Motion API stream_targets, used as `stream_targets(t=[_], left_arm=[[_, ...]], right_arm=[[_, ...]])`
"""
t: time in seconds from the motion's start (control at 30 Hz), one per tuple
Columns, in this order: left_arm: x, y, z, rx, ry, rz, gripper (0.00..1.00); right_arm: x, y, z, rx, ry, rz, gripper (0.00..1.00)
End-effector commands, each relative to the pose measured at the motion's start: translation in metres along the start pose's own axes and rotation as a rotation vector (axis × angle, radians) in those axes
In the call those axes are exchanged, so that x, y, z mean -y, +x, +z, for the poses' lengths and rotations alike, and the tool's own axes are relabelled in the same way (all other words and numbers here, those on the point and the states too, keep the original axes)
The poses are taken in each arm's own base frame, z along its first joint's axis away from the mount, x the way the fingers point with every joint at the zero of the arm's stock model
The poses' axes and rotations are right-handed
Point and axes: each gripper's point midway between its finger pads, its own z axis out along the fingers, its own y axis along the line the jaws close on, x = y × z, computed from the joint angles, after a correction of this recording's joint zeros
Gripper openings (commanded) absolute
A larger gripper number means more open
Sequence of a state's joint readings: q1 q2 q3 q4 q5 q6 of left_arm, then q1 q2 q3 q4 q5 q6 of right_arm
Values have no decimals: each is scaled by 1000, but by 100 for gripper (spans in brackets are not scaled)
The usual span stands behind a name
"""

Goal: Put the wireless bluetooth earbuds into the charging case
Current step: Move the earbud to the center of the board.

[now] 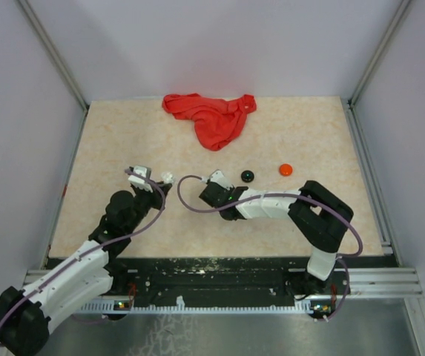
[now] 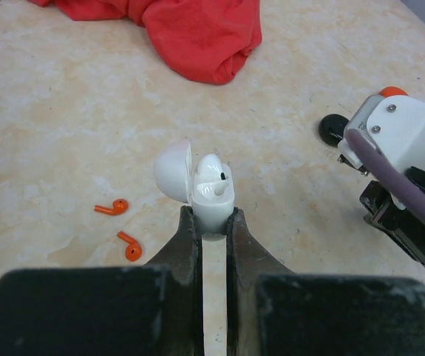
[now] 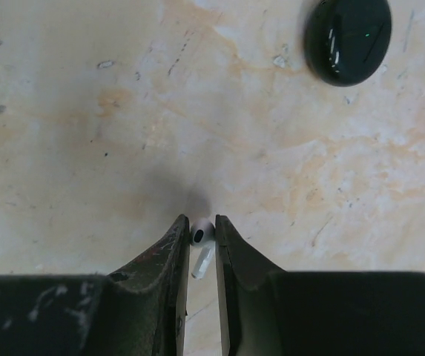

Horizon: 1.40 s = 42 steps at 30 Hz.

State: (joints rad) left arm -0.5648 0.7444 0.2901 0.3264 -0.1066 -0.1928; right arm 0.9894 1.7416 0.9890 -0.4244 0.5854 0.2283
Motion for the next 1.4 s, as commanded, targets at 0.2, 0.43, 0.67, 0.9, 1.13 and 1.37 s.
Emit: stream_targets(t=[0.2,0.43,0.67,0.9,1.13,1.37], left_arm=[[-14,-29,-7,74,-92,2,1],[-15,-34,-9,87,-99,2,1],[-12,-34,-9,88,-85,4,1],[-5,-36,-8,93,-42,8,1],[11,-37,-5,93,43,15,1],[31,-32,-1,56,153,23,1]], right_arm=[[-9,-5,1,-52,177,-105,26],[-43,-3,1,-80,89,-166,36],[-38,-32,-34,18,-21,-136,38],[-1,-48,-62,94,-213,66,35],[28,-33,-57,145,-458,333,31],[32,-21,-40,154,-603,506,26]])
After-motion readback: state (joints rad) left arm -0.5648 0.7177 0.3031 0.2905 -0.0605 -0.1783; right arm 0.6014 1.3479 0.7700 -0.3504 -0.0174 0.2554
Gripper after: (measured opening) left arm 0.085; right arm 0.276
